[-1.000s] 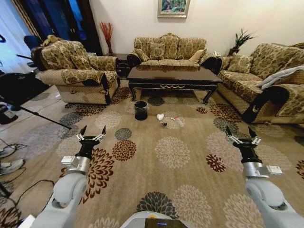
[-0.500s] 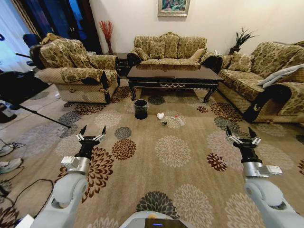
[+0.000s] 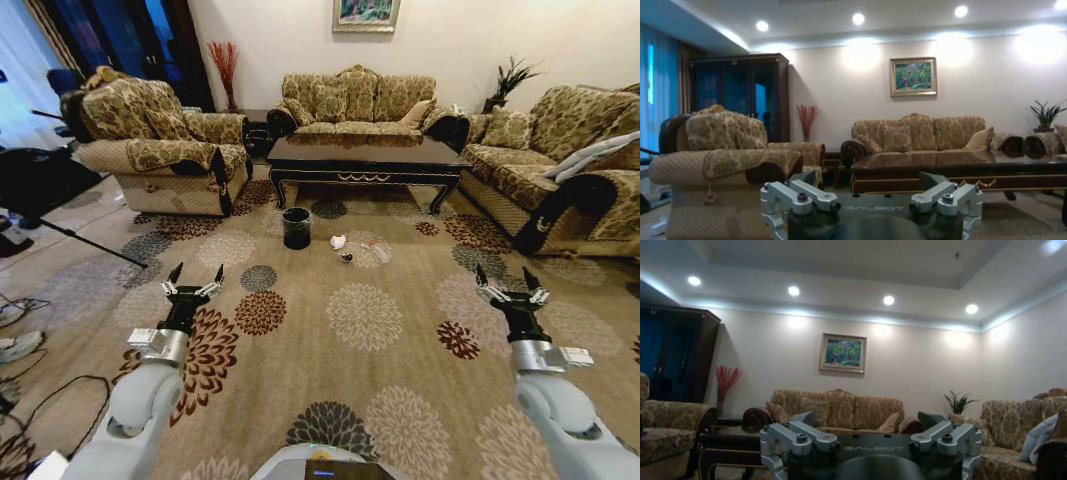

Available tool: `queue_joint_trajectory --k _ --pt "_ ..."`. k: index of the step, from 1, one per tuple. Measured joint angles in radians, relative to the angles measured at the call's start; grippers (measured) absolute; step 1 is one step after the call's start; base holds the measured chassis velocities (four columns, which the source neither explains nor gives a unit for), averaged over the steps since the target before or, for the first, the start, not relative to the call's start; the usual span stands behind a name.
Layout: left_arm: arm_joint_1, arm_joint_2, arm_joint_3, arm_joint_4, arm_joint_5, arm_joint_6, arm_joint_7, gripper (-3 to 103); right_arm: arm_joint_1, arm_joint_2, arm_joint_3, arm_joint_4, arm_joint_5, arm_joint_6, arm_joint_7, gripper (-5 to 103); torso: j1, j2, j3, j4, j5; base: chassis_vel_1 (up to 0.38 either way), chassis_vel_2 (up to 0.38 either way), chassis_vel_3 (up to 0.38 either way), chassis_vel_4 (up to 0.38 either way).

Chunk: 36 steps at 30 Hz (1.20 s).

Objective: Move to the front of the table and pick up the trash from the floor, then place it into the trash bin.

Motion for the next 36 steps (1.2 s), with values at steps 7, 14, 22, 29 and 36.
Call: queue_joint_trajectory --k 7,14,22,29,36 --pt "-0.016 0.003 -0.013 -0.022 -0.027 0.005 0.004 100 -0.006 -0.001 0.007 0.024 -0.016 0.001 -0.002 100 -0.013 -0.037 -0.025 0.0 -0.0001 0.0 0.0 0.0 0.0" --pt "-0.026 -0.003 0.002 -0.01 -0.022 0.005 0.012 100 -0.001 -0.001 -0.002 0.014 -0.028 0.001 -0.004 100 -0.023 -0.064 -0.041 0.0 0.0 0.0 0.0 0.0 0.0" --pt "-0.04 0.001 0.012 0.009 -0.023 0.005 0.014 100 0.014 0.0 -0.012 -0.021 -0.034 0.006 -0.01 100 -0.036 -0.096 -0.06 0.0 0.0 0.0 0.0 0.0 0.0" --pt "-0.04 0.0 0.019 0.009 -0.023 0.005 0.015 100 0.02 0.004 -0.018 -0.03 -0.036 0.009 -0.018 100 -0.046 -0.123 -0.077 0.0 0.0 0.0 0.0 0.0 0.0" --pt "-0.036 -0.003 0.022 0.004 -0.017 0.0 0.019 100 0.019 0.006 -0.018 -0.029 -0.038 0.011 -0.02 100 -0.056 -0.151 -0.095 0.0 -0.0001 0.0 0.0 0.0 0.0"
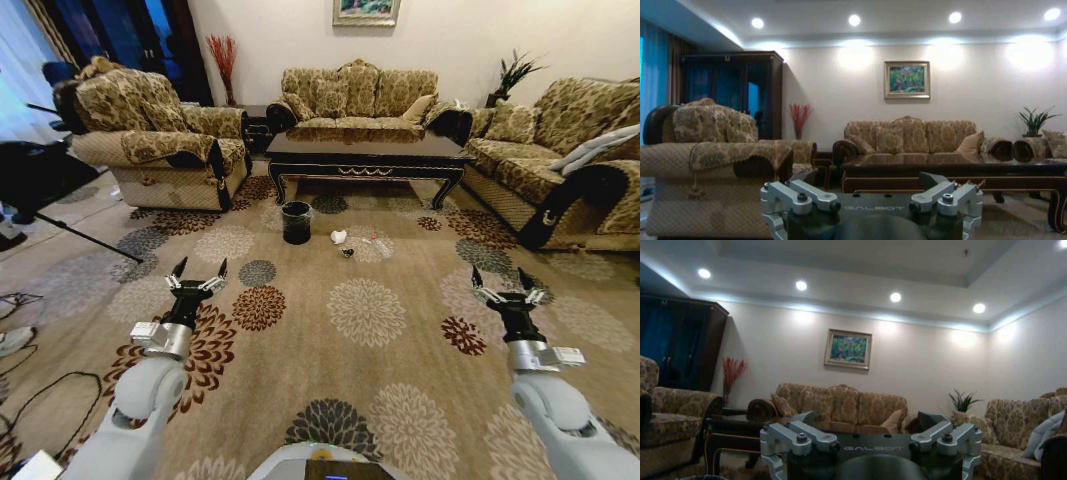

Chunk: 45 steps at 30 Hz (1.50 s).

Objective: Move to the front of the table and pick up the trash from the floor, then place it into the trash bin.

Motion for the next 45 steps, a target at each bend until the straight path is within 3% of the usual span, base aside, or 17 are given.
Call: queue_joint_trajectory --k 9,12,18,24,27,30,35,45 --pt "0.013 -0.002 -0.017 -0.024 0.012 -0.013 0.006 100 0.006 0.001 0.0 0.011 -0.003 0.002 -0.004 100 -0.011 -0.034 -0.023 0.0001 0.0001 0.0 0.0 0.0 0.0" --pt "0.018 -0.009 -0.022 -0.024 0.024 -0.019 0.011 100 0.005 0.002 0.001 0.015 -0.023 -0.019 0.047 100 -0.016 -0.048 -0.033 0.0001 0.0 0.0 0.0 0.0 0.0" --pt "0.002 -0.004 -0.055 -0.005 -0.009 0.007 -0.005 100 -0.011 -0.003 0.015 0.01 -0.041 -0.08 0.135 100 -0.026 -0.076 -0.051 0.0 0.0001 0.0 0.0 0.0 0.0" --pt "-0.003 -0.001 -0.062 0.007 -0.013 0.013 -0.009 100 -0.047 -0.017 0.041 0.039 -0.037 -0.168 0.167 100 -0.032 -0.095 -0.063 0.0001 0.0001 0.0 0.0 0.0 0.0" --pt "-0.006 -0.006 -0.055 0.008 -0.013 0.013 -0.009 100 -0.075 -0.022 0.059 0.066 -0.031 -0.197 0.132 100 -0.037 -0.107 -0.07 -0.0002 0.0 0.0 0.0 0.0 0.0" --pt "-0.01 -0.002 -0.051 0.008 -0.015 0.016 -0.007 100 -0.115 -0.027 0.083 0.138 0.011 -0.247 0.039 100 -0.042 -0.123 -0.081 0.0 0.0 0.0 0.0 0.0 0.0" --pt "-0.012 0.007 -0.051 0.009 -0.018 0.016 -0.004 100 -0.143 -0.028 0.09 0.22 0.073 -0.342 0.03 100 -0.047 -0.142 -0.095 0.0 0.0 0.0 0.0 0.0 0.0" --pt "-0.008 0.012 -0.051 0.008 -0.02 0.013 -0.001 100 -0.157 -0.03 0.121 0.216 0.013 -0.311 -0.028 100 -0.058 -0.18 -0.122 0.0 0.0 0.0 0.0 0.0 0.0"
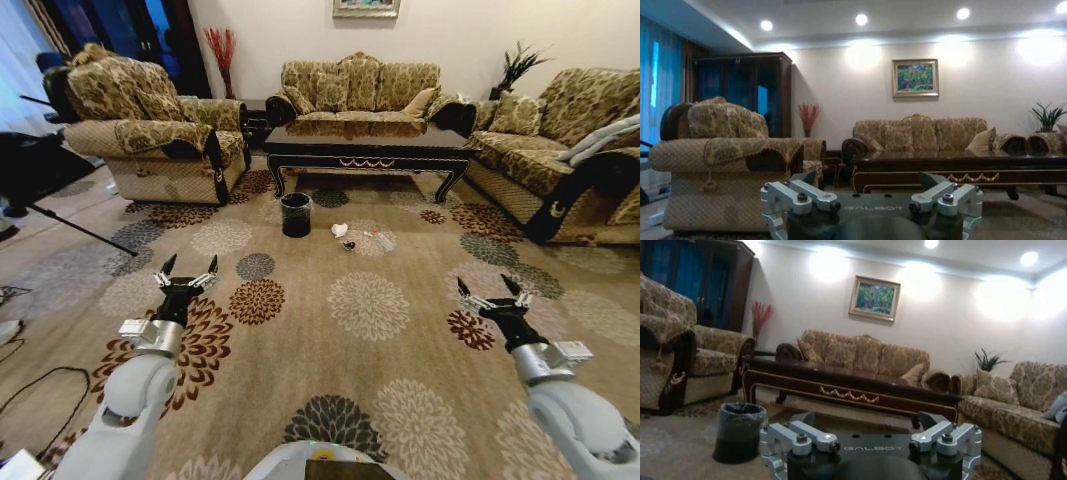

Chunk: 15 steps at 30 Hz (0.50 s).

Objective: Move to the front of the table and pick up the trash from the floor, then place it into the trash bin.

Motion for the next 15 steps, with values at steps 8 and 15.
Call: queue_joint_trajectory --k 8,15 --pt "0.007 0.002 -0.003 -0.017 -0.005 0.0 0.001 100 0.004 0.003 -0.011 0.009 0.057 0.035 0.072 100 -0.009 -0.033 -0.024 0.0 0.0002 0.0 0.0 0.0 0.0" --pt "0.014 0.001 -0.005 -0.029 -0.007 0.0 0.001 100 0.011 0.004 -0.011 0.004 0.057 0.08 0.052 100 -0.015 -0.059 -0.043 0.0 0.0001 0.0 0.0 0.0 0.0"
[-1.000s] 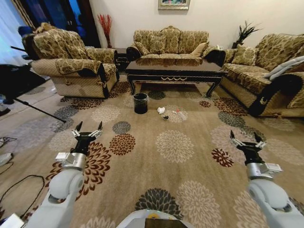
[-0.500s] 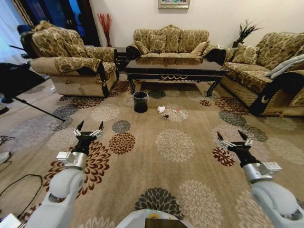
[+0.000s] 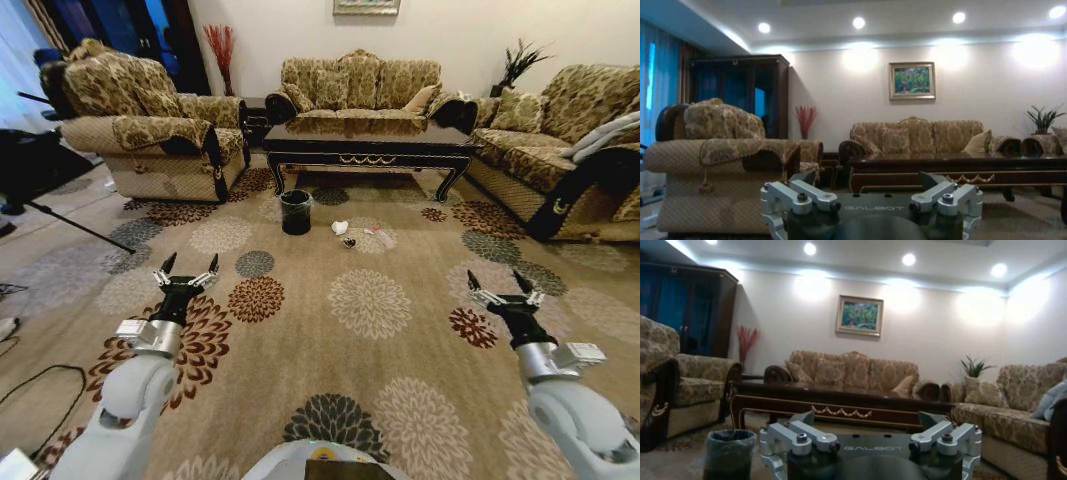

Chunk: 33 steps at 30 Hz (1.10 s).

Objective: Move to the front of the table and pick up the trash from the floor, then place it into the trash bin.

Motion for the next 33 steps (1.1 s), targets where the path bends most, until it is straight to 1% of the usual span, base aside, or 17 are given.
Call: queue_joint_trajectory --k 2,5,6,11,16,18,19,20,24,33 --pt "0.001 -0.002 0.0 -0.001 0.0 0.0 0.0 100 0.0 0.001 0.0 -0.001 -0.002 0.006 -0.007 100 -0.002 -0.005 -0.003 0.0 -0.0001 0.0 0.0 0.0 0.0" --pt "0.002 -0.006 0.002 -0.003 0.002 -0.002 0.0 100 -0.001 0.005 -0.001 -0.005 -0.006 0.021 -0.021 100 -0.004 -0.02 -0.016 0.0 -0.0001 0.0 0.0 0.0 0.0" --pt "0.002 -0.006 0.002 -0.003 0.002 -0.002 0.0 100 -0.001 0.005 -0.001 -0.005 -0.006 0.021 -0.021 100 -0.004 -0.02 -0.016 0.0 -0.0001 0.0 0.0 0.0 0.0" --pt "0.003 -0.013 0.007 -0.006 0.005 -0.004 0.0 100 -0.003 0.009 -0.003 -0.01 -0.012 0.034 -0.025 100 -0.01 -0.045 -0.035 0.0001 0.0 0.0 0.0 0.0 0.0" --pt "0.005 -0.016 0.008 -0.008 0.007 -0.013 0.002 100 -0.003 0.01 -0.004 -0.01 -0.015 0.034 -0.022 100 -0.012 -0.059 -0.047 0.0 0.0 0.0 0.0 0.0 0.0" --pt "0.006 -0.018 0.009 -0.006 0.005 -0.043 0.008 100 -0.003 0.012 -0.005 -0.01 -0.022 0.029 -0.02 100 -0.013 -0.066 -0.054 0.0001 -0.0001 0.0 0.0 0.0 0.0" --pt "0.006 -0.018 0.009 -0.003 0.003 -0.068 0.011 100 -0.004 0.014 -0.005 -0.01 -0.03 0.023 -0.015 100 -0.013 -0.068 -0.056 0.0 0.0 0.0 0.0 0.0 0.0" --pt "0.006 -0.018 0.009 -0.003 0.003 -0.068 0.011 100 -0.004 0.014 -0.005 -0.01 -0.03 0.023 -0.015 100 -0.013 -0.068 -0.056 0.0 0.0 0.0 0.0 0.0 0.0" --pt "0.008 -0.019 0.002 0.002 -0.003 -0.1 0.017 100 -0.002 0.018 -0.01 -0.013 -0.044 0.017 -0.013 100 -0.013 -0.069 -0.057 0.0 0.0 0.0 0.0 0.0 0.0" --pt "0.019 -0.011 -0.028 -0.001 -0.016 -0.107 0.021 100 0.037 0.019 -0.038 -0.033 -0.048 0.015 -0.013 100 -0.012 -0.066 -0.055 0.0 -0.0001 -0.045 0.068 0.055 -0.041"
